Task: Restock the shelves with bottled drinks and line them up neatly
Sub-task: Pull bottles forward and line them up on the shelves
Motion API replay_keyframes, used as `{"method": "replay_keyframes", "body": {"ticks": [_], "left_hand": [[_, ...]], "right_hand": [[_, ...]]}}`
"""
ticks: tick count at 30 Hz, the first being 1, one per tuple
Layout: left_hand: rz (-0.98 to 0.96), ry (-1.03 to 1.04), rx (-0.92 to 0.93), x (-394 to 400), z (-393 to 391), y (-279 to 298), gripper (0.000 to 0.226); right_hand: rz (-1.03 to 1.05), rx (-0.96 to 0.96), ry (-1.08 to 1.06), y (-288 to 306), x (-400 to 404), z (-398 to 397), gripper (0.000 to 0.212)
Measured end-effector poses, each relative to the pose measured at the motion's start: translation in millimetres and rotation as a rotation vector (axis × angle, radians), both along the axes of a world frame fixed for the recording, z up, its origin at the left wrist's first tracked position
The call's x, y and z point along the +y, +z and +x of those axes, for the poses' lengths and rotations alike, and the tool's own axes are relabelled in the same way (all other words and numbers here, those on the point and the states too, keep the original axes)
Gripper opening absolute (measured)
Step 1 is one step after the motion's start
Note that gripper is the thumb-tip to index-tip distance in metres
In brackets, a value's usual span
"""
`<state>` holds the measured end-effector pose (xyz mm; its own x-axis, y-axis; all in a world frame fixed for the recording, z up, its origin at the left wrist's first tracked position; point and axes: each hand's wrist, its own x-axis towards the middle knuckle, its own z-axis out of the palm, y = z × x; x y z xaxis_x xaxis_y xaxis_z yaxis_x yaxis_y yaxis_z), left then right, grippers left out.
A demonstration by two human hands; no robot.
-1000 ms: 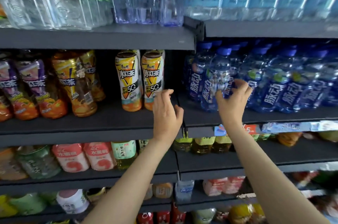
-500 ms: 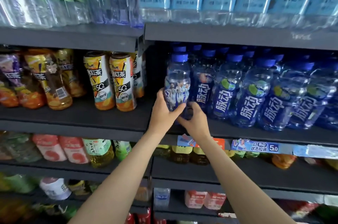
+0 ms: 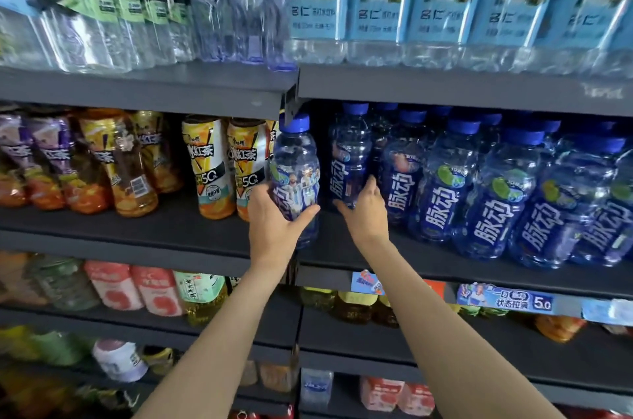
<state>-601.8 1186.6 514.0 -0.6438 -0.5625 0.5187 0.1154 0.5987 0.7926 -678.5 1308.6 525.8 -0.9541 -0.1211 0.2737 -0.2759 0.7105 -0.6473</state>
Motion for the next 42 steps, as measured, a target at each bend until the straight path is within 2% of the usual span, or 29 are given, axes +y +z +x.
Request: {"method": "replay_keyframes", "body": {"ticks": [4, 11, 16, 20, 22, 25, 28, 31, 37, 39, 42], "left_hand": [[-0.028, -0.018, 0.033, 0, -3, -4, 0.071], [0.005, -0.051, 0.06, -3, -4, -5, 0.07], [-0.006, -0.054, 0.036, -3, -3, -2, 0.07], [0.005, -0.074, 0.036, -4, -2, -2, 0.073], [0.0, -0.078, 0.052, -3, -3, -3, 0.072], [0.01, -0.072, 0.076, 3, -4, -4, 0.07], [0.03, -0.061, 0.081, 11, -8, -4, 0.071], [0.004, -0.075, 0.046, 23, -17, 0, 0.071], [-0.047, -0.153, -0.053, 30, -23, -6, 0.078], [-0.045, -0.213, -0.123, 23, -19, -19, 0.073], [0.006, -0.239, -0.209, 17, -18, -26, 0.053]], "right_hand": [[-0.028, -0.039, -0.12, 10, -19, -16, 0.052], [-0.079, -0.124, -0.115, 13, -32, -38, 0.043], [0.036, -0.141, -0.122, 17, -30, -53, 0.031], [0.044, -0.099, -0.185, 10, -23, -45, 0.021], [0.013, -0.011, -0.152, 3, -15, -30, 0.019], [-0.022, 0.21, -0.112, -5, 10, 2, 0.022], [-0.088, 0.412, -0.229, -6, 35, 25, 0.037], [0.036, 0.321, -0.28, -3, 42, 23, 0.06], [0.233, 0.205, -0.414, -3, 22, 14, 0.082], [0.152, 0.205, -0.448, -2, 15, 9, 0.081], [-0.058, 0.231, -0.497, 4, 9, 1, 0.074]]}}
